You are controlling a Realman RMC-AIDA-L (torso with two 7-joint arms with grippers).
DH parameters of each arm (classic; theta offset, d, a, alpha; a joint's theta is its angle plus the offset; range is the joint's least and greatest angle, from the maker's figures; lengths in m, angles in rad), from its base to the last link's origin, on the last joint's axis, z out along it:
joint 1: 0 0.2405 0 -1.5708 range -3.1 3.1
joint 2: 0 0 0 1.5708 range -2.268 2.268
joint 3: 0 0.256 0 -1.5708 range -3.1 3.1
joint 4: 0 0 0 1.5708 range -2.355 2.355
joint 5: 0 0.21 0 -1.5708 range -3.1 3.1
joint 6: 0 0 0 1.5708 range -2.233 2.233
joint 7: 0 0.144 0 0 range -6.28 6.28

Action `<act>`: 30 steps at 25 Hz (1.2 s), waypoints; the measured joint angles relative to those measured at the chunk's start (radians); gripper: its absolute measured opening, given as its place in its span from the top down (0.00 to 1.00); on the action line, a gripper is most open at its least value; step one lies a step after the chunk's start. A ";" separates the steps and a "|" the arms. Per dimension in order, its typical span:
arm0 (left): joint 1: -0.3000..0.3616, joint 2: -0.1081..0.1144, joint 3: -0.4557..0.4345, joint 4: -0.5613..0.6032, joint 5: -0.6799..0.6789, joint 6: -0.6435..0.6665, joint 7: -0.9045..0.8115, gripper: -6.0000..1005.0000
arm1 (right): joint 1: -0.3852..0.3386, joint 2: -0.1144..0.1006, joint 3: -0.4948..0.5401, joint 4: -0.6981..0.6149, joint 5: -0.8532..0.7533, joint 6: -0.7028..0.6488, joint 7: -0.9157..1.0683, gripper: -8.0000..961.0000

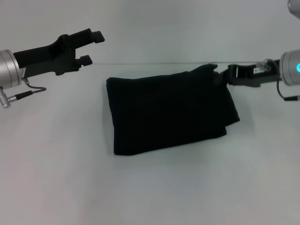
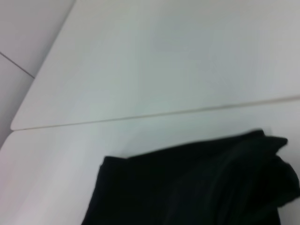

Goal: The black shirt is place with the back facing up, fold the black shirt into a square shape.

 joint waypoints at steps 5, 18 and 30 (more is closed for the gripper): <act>0.002 -0.002 -0.011 -0.001 -0.011 0.000 0.007 0.06 | 0.035 -0.002 -0.001 -0.044 -0.017 0.015 -0.004 0.91; 0.019 -0.003 -0.023 -0.002 -0.024 0.004 0.009 0.05 | 0.072 0.003 -0.036 0.065 -0.018 0.122 -0.028 0.89; 0.009 -0.003 -0.023 -0.002 -0.025 -0.004 0.017 0.05 | 0.072 -0.010 -0.025 0.049 0.053 0.085 -0.025 0.86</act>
